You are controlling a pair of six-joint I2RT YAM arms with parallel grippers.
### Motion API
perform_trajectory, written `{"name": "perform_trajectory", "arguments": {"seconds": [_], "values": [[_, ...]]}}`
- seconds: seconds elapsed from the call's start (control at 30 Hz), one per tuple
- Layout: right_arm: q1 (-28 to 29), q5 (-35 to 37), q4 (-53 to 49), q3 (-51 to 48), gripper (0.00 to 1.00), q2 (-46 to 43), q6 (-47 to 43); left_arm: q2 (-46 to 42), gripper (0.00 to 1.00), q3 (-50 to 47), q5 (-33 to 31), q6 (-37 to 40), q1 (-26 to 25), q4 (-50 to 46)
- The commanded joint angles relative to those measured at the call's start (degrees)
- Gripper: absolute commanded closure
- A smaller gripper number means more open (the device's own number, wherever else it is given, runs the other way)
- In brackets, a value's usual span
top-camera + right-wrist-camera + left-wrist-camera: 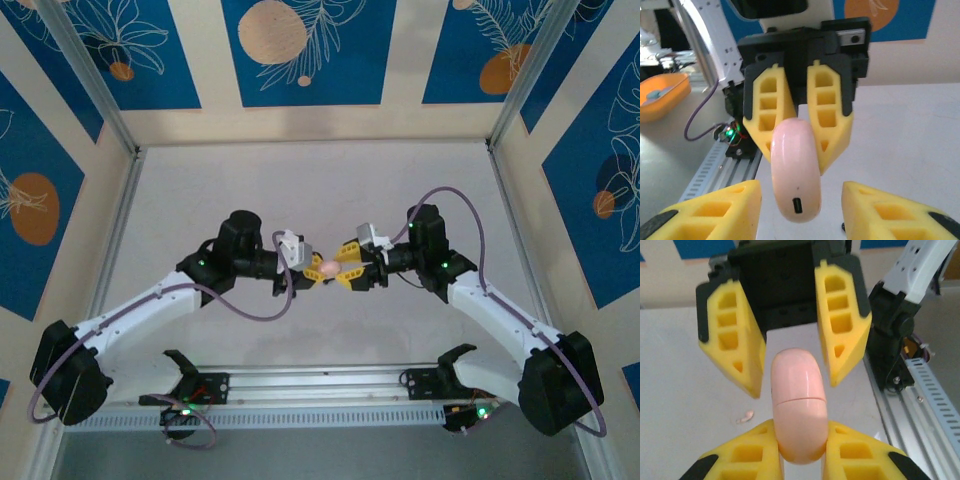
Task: Insert the wireless bluetooth earbuds into the charging case
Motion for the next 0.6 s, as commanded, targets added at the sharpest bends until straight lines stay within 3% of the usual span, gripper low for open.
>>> {"name": "perform_trajectory", "arguments": {"seconds": [0.0, 0.13, 0.2, 0.57], "values": [[0.91, 6.71, -10.40, 3.92, 0.52, -2.30, -7.07, -0.05, 0.83, 5.51, -7.36, 7.80, -0.46, -17.46], [3.12, 12.13, -16.04, 6.31, 0.51, -2.29, -11.90, 2.93, 0.83, 11.00, -14.62, 11.00, -1.80, -28.82], [3.47, 11.45, -15.89, 6.74, 0.51, -1.50, -12.09, 4.56, 0.83, 12.97, -16.36, 11.73, -2.28, -32.11], [8.34, 9.43, -19.33, 12.18, 0.51, 8.57, -14.63, 7.22, 0.83, 15.61, -14.97, 12.83, -3.39, -34.59]]}}
